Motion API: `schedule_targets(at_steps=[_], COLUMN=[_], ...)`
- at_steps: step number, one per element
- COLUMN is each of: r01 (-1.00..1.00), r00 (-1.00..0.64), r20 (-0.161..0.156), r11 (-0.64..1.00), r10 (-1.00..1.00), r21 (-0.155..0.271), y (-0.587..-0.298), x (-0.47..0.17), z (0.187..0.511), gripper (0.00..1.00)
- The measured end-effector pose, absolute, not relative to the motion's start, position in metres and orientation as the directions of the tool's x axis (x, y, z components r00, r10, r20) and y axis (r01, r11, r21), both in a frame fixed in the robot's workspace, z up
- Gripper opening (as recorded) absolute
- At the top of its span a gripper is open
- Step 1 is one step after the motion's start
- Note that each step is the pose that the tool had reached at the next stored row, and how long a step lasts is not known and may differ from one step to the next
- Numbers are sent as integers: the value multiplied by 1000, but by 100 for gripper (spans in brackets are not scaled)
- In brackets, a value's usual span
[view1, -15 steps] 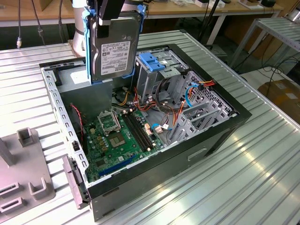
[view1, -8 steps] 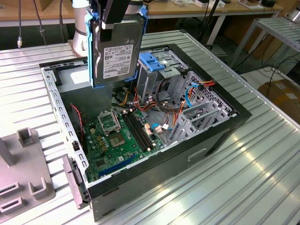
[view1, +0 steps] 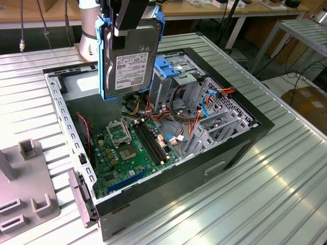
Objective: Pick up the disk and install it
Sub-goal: 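Insert the disk into the insertion slot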
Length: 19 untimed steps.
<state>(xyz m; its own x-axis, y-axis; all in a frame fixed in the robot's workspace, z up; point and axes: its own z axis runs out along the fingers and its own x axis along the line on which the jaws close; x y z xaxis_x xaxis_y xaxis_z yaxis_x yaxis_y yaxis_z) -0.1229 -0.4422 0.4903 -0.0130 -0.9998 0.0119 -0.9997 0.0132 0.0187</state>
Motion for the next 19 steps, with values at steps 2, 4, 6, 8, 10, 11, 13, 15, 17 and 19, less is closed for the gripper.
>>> schedule_targets(at_steps=[2,4,6,8,10,11,13,15,17,19], r01=[-1000,-1000,-1000,-1000,-1000,-1000,-1000,-1000,-1000,-1000], r00=[-13,-13,-13,-13,-13,-13,-13,-13,-13,-13], r20=[12,12,12,12,12,12,12,12,12,12], r11=[13,13,13,13,13,13,13,13,13,13], r10=[-1000,-1000,-1000,-1000,-1000,-1000,-1000,-1000,-1000,-1000], r21=[19,19,19,19,19,19,19,19,19,19], y=[-446,-450,-452,-456,-459,-460,-463,-465,-466,-466], x=[-123,-123,-123,-123,-123,-123,-123,-123,-123,-123], z=[490,490,490,490,490,490,490,490,490,490], gripper=[37,37,37,37,37,37,37,37,37,37])
